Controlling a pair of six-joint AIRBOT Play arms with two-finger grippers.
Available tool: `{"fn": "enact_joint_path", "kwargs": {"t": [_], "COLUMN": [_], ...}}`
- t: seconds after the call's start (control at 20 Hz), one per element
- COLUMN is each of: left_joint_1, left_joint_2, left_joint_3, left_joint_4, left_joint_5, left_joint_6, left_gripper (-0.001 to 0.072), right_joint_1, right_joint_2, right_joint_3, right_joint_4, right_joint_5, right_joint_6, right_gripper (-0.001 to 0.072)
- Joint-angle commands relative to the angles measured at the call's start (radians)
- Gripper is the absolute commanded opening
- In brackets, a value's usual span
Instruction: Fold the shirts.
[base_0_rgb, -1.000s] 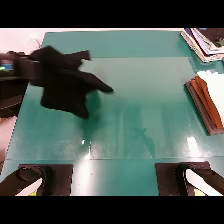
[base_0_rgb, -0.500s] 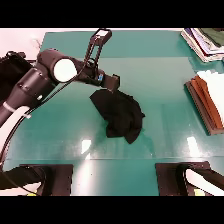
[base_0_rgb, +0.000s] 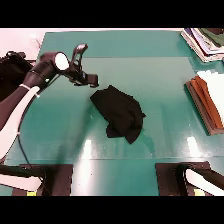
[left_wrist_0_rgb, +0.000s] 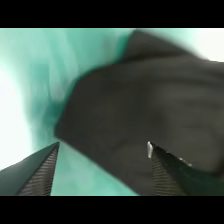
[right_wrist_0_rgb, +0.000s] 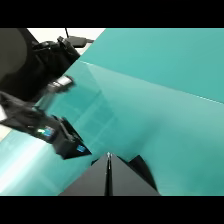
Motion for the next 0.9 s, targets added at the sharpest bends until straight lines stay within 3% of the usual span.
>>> {"fn": "enact_joint_path", "kwargs": {"t": [0.0, 0.25, 0.4, 0.45, 0.55, 0.6, 0.85], "left_joint_1": [0.027, 0.027, 0.027, 0.027, 0.027, 0.027, 0.027], "left_joint_2": [-0.114, -0.172, -0.180, -0.180, -0.180, -0.179, -0.177], "left_joint_3": [-0.007, -0.008, -0.013, -0.012, -0.012, -0.012, 0.091], "left_joint_4": [-0.014, -0.040, -0.132, -0.145, -0.145, -0.142, -0.122], "left_joint_5": [-0.027, -0.011, -0.003, -0.003, 0.003, 0.012, -0.072], "left_joint_6": [0.038, 0.039, 0.109, 0.115, 0.116, 0.115, 0.117], "left_gripper": [0.0643, 0.0642, 0.0641, 0.0572, 0.0114, 0.0027, 0.0026], "right_joint_1": [0.000, 0.000, 0.000, 0.000, 0.000, 0.000, 0.000], "right_joint_2": [0.000, 0.000, 0.000, -0.001, 0.002, 0.007, 0.089], "right_joint_3": [-0.001, -0.001, -0.001, -0.002, -0.025, -0.059, -0.457], "right_joint_4": [0.000, -0.001, -0.002, -0.002, -0.026, -0.033, -0.240], "right_joint_5": [0.039, 0.047, 0.050, 0.058, 0.075, 0.093, 0.098], "right_joint_6": [0.000, 0.000, 0.000, 0.000, 0.002, 0.007, 0.072], "right_gripper": [0.0019, 0.0019, 0.0019, 0.0019, 0.0019, 0.0019, 0.0020]}}
